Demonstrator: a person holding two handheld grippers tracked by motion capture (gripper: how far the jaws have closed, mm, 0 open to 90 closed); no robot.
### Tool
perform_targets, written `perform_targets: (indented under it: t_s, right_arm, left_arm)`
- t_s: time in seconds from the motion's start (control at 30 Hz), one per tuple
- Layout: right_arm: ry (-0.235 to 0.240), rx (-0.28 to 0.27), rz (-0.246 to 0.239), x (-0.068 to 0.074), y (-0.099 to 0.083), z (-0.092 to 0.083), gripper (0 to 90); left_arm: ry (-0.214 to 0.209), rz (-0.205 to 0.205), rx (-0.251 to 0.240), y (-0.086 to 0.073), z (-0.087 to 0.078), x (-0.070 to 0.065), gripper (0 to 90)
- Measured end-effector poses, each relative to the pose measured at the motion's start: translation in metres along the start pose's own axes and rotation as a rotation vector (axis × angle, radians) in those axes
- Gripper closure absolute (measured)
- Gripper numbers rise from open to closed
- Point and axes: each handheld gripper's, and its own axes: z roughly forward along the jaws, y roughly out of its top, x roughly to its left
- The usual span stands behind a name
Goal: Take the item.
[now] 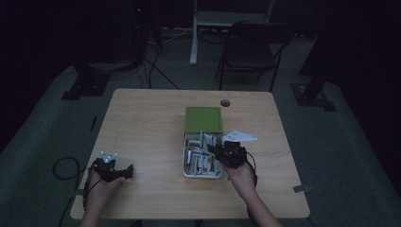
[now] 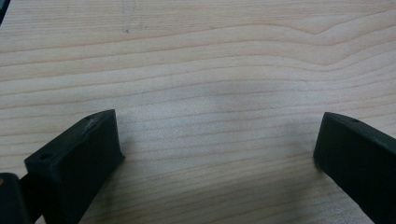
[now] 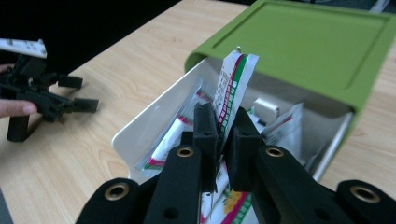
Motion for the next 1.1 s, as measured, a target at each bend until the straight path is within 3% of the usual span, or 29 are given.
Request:
perform_targets:
  t_s: [0.63, 1.1]
  right_arm:
    - [-0.09, -0.101, 0.037, -0.038, 0.015, -0.043, 84.5]
    - [-0.195, -0.125, 0.083, -0.074, 0.003, -0.063, 84.4]
  left_arm:
    - [-0.001, 0.002, 0.003, 0.0, 0.0, 0.0, 0.8]
    - [0.0, 0.001, 0.001, 0.0, 0.0, 0.0, 0.8]
